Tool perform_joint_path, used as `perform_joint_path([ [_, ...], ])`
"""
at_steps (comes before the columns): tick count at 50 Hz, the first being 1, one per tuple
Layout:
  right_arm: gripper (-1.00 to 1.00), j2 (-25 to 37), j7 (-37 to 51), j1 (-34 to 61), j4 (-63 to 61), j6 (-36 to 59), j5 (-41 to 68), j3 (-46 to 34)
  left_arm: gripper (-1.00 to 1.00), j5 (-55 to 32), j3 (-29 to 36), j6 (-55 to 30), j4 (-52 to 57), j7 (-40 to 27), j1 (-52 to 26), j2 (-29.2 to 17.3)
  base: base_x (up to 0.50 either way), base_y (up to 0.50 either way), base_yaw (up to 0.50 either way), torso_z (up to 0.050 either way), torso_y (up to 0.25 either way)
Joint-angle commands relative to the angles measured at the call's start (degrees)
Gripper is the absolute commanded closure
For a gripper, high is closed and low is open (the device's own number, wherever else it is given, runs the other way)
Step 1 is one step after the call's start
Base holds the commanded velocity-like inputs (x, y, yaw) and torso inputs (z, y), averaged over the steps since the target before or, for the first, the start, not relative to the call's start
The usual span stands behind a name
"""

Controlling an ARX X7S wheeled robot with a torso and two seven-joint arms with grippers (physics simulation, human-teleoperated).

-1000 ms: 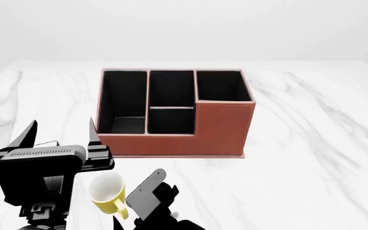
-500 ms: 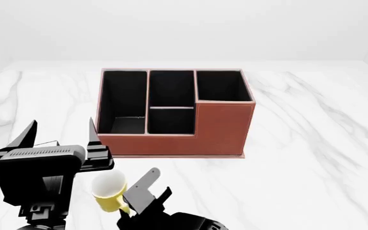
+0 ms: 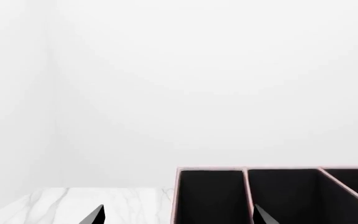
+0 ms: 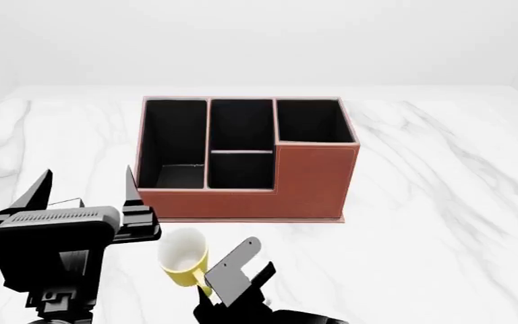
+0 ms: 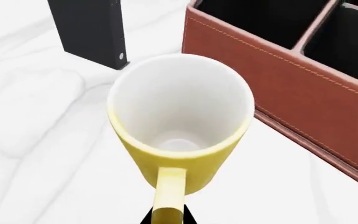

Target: Pick up the yellow and white mug and place it to the right of the caddy.

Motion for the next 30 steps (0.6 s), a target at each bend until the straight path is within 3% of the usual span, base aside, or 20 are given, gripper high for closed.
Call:
perform_joint_path([
  [1,1.0,6.6,4.0,-1.0,-9.3,0.6,0.2,1.2,-1.0,-0.2,0.1,-0.1,0.3,-0.4,0.0,-0.2,0.0,0.0,0.0,0.0,0.0],
  [30,1.0,22.9,8.7,-4.7,-21.2,-2.5,7.0,9.0,-1.0,-0.4,1.3,-0.8,0.2,-1.2,-0.8,-0.7,0.0,0.0,0.0,0.0,0.0],
])
